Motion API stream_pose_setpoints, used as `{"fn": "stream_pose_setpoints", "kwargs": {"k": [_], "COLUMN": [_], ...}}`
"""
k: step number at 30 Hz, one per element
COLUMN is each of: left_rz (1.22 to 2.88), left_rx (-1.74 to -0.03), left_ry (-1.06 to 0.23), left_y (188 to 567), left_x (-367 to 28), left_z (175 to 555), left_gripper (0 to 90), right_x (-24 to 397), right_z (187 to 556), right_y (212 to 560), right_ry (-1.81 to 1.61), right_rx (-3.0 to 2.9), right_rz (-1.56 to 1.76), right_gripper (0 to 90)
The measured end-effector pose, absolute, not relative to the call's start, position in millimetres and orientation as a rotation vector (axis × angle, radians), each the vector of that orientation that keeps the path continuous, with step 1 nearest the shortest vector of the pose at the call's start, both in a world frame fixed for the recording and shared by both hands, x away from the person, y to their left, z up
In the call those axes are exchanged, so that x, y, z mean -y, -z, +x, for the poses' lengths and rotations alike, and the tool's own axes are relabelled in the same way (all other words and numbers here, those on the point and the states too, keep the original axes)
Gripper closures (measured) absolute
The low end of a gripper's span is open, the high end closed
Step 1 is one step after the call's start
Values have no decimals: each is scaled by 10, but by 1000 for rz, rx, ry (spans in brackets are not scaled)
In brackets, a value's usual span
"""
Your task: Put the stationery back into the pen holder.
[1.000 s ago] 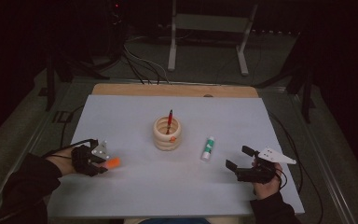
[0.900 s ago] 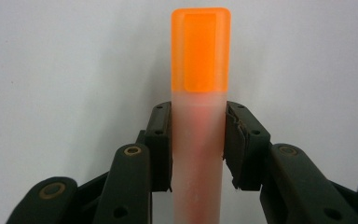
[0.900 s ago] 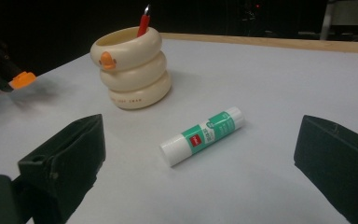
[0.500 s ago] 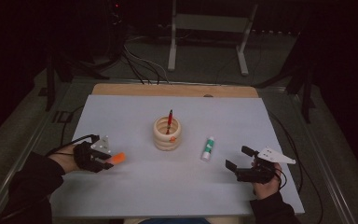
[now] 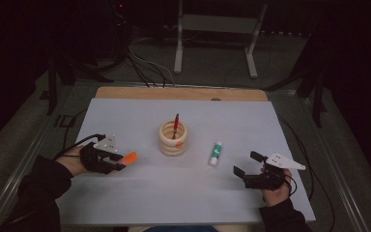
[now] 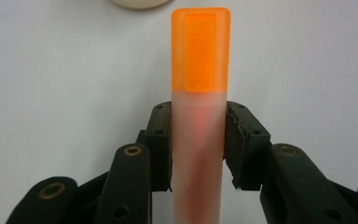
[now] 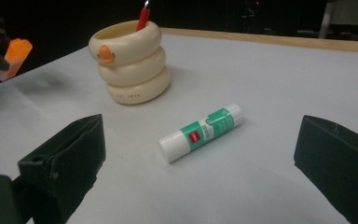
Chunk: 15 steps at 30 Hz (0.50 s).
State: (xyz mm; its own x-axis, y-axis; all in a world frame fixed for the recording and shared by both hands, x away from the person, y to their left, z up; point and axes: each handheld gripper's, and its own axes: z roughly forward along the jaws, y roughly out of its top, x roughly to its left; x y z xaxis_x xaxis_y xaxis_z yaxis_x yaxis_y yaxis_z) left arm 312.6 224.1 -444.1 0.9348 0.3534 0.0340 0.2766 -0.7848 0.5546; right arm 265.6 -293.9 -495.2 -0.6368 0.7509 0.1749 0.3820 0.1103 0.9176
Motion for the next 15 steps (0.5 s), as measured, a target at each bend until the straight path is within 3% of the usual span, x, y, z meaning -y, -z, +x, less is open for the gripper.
{"fn": "stream_pose_setpoints", "kwargs": {"k": [15], "left_rz": [2345], "left_rx": [-458], "left_ry": [-207], "left_y": [4298], "left_x": [-2073], "left_z": [3220], "left_gripper": [656], "right_x": [2937], "right_z": [2656], "right_y": [4949], "right_ry": [-1547], "right_rx": [-2062], "right_rz": [1107], "right_gripper": [21]}}
